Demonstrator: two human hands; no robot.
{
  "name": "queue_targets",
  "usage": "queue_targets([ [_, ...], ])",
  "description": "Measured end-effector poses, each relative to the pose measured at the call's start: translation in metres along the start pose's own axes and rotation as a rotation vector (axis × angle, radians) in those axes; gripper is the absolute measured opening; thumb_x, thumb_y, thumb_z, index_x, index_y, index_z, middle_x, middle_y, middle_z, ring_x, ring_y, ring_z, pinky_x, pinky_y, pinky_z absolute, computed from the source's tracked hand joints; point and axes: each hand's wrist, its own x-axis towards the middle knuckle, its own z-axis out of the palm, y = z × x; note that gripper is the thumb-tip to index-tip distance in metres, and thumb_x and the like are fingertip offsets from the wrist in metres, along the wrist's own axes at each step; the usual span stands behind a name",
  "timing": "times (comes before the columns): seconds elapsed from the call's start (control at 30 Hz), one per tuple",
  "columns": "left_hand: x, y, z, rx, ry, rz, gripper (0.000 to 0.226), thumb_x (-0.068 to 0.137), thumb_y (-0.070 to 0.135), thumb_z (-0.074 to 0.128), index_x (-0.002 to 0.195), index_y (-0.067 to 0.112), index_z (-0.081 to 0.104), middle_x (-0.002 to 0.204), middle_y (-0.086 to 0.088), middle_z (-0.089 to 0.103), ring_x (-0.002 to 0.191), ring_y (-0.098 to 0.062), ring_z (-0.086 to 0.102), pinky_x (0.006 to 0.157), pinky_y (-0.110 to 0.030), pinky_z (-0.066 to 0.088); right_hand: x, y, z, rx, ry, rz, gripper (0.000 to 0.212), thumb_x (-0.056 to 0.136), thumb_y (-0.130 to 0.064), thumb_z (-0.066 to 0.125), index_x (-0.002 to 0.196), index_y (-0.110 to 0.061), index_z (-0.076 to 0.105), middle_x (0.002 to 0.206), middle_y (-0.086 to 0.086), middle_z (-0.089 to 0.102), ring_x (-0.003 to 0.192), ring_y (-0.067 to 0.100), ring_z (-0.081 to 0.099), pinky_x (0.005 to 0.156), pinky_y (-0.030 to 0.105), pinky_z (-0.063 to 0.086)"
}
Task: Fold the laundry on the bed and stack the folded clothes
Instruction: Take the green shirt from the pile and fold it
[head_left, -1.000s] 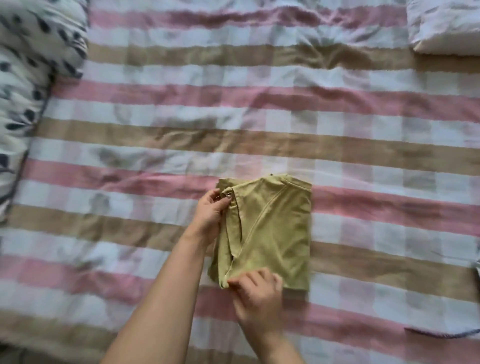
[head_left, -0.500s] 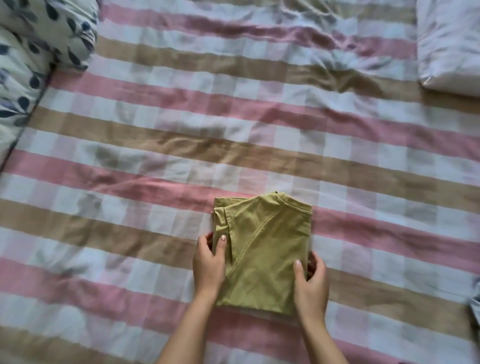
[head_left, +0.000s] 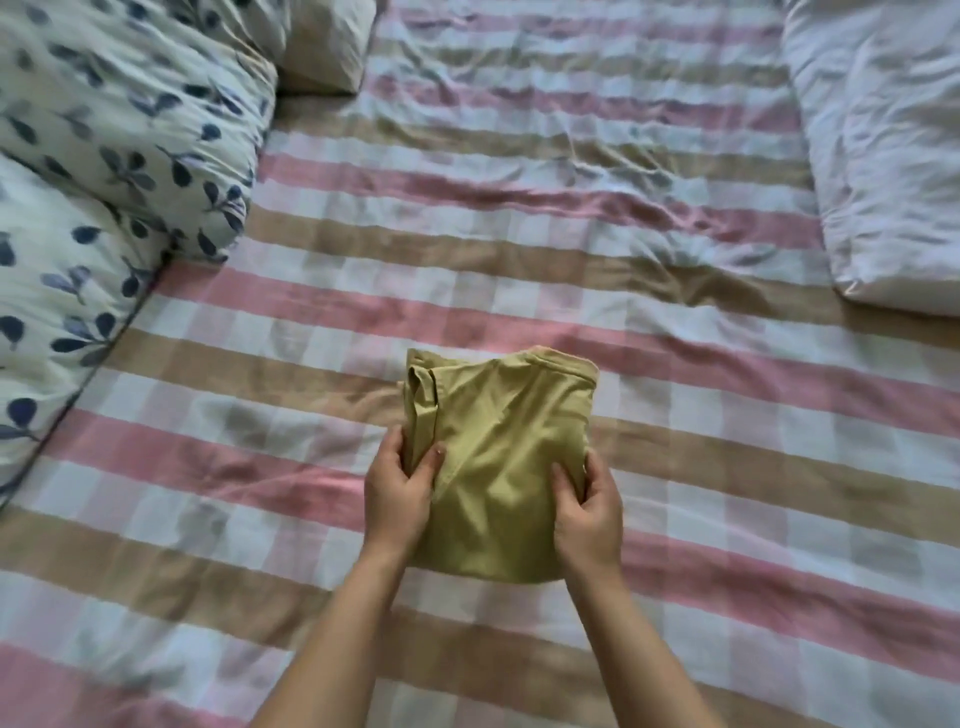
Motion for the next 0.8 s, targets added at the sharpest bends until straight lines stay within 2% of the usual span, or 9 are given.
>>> queue_targets([
  [0.1, 0.073, 0.001, -0.007, 0.042, -0.013, 0.021, 0.019, 0.086, 0.006, 0.060, 0.103, 0.014, 0.057, 0.099, -0.006, 0.065, 0.089, -0.019, 0.060, 0.079, -0.028, 0.046, 0.055, -0.012, 0.044, 0.039, -0.092, 0.030, 0.025, 0.091, 0.001, 0.049, 0.109, -0.013, 0.058, 0.111, 0.009, 0.065, 0.099, 0.017, 0.060, 0.092, 0.032, 0.046],
  [0.17, 0.112, -0.009, -0.011, 0.085, -0.061, -0.014, 0.025, 0.088, 0.003, 0.057, 0.113, 0.007, 0.055, 0.108, -0.013, 0.063, 0.100, -0.024, 0.059, 0.089, -0.033, 0.045, 0.082, -0.010, 0.067, 0.018, -0.126, 0.097, 0.032, 0.091, 0.002, 0.048, 0.122, -0.006, 0.053, 0.121, 0.013, 0.060, 0.109, 0.023, 0.057, 0.100, 0.038, 0.043],
  [0.27, 0.140, -0.035, -0.017, 0.181, -0.107, -0.092, 0.025, 0.089, 0.009, 0.057, 0.114, 0.002, 0.055, 0.112, -0.016, 0.063, 0.105, -0.029, 0.058, 0.084, -0.030, 0.043, 0.099, 0.007, 0.079, -0.001, -0.136, 0.223, 0.034, 0.091, -0.001, 0.049, 0.125, -0.005, 0.051, 0.123, 0.013, 0.059, 0.112, 0.027, 0.056, 0.101, 0.042, 0.043],
  [0.4, 0.127, -0.052, -0.035, 0.337, -0.182, -0.224, 0.035, 0.075, 0.036, 0.075, 0.094, 0.012, 0.057, 0.086, 0.000, 0.064, 0.077, -0.017, 0.059, 0.062, -0.027, 0.044, 0.078, 0.029, 0.065, -0.148, -0.184, 0.328, 0.016, 0.087, -0.015, 0.060, 0.100, -0.005, 0.062, 0.104, 0.015, 0.067, 0.096, 0.029, 0.063, 0.086, 0.044, 0.051],
  [0.5, 0.105, -0.066, -0.050, 0.314, -0.278, -0.289, 0.026, 0.070, 0.014, 0.079, 0.088, 0.009, 0.061, 0.077, -0.003, 0.066, 0.067, -0.017, 0.060, 0.065, -0.029, 0.047, 0.049, 0.041, 0.050, -0.242, -0.244, 0.374, 0.009, 0.085, -0.018, 0.064, 0.080, -0.011, 0.063, 0.079, 0.008, 0.068, 0.070, 0.026, 0.067, 0.062, 0.040, 0.052],
  [0.57, 0.091, -0.073, -0.057, 0.177, -0.242, -0.402, 0.017, 0.075, 0.006, 0.074, 0.077, 0.007, 0.058, 0.057, -0.002, 0.064, 0.048, -0.015, 0.059, 0.051, -0.024, 0.046, 0.039, 0.048, 0.046, -0.247, -0.235, 0.400, 0.020, 0.087, -0.018, 0.062, 0.069, -0.012, 0.058, 0.065, 0.005, 0.063, 0.052, 0.022, 0.064, 0.050, 0.030, 0.045],
  [0.67, 0.078, -0.080, -0.056, 0.109, -0.172, -0.486, 0.023, 0.077, 0.003, 0.072, 0.066, 0.009, 0.052, 0.041, 0.002, 0.057, 0.031, -0.010, 0.053, 0.033, -0.014, 0.037, 0.035, 0.051, 0.044, -0.311, -0.207, 0.412, 0.028, 0.087, -0.021, 0.062, 0.062, -0.012, 0.055, 0.056, 0.004, 0.062, 0.041, 0.016, 0.061, 0.047, 0.026, 0.042],
  [0.73, 0.075, -0.082, -0.053, 0.124, -0.118, -0.495, 0.025, 0.076, 0.004, 0.073, 0.065, 0.009, 0.051, 0.044, -0.004, 0.057, 0.033, -0.014, 0.053, 0.036, -0.018, 0.039, 0.032, 0.052, 0.043, -0.316, -0.207, 0.431, 0.029, 0.087, -0.023, 0.063, 0.061, -0.011, 0.056, 0.053, 0.004, 0.064, 0.039, 0.014, 0.060, 0.043, 0.023, 0.042],
  [0.8, 0.071, -0.080, -0.049, 0.152, -0.058, -0.508, 0.022, 0.074, 0.008, 0.075, 0.073, 0.005, 0.054, 0.060, -0.017, 0.062, 0.050, -0.025, 0.061, 0.053, -0.032, 0.050, 0.028, 0.051, 0.038, -0.326, -0.210, 0.444, 0.033, 0.088, -0.026, 0.061, 0.058, -0.011, 0.056, 0.051, 0.005, 0.065, 0.041, 0.018, 0.060, 0.041, 0.022, 0.042],
])
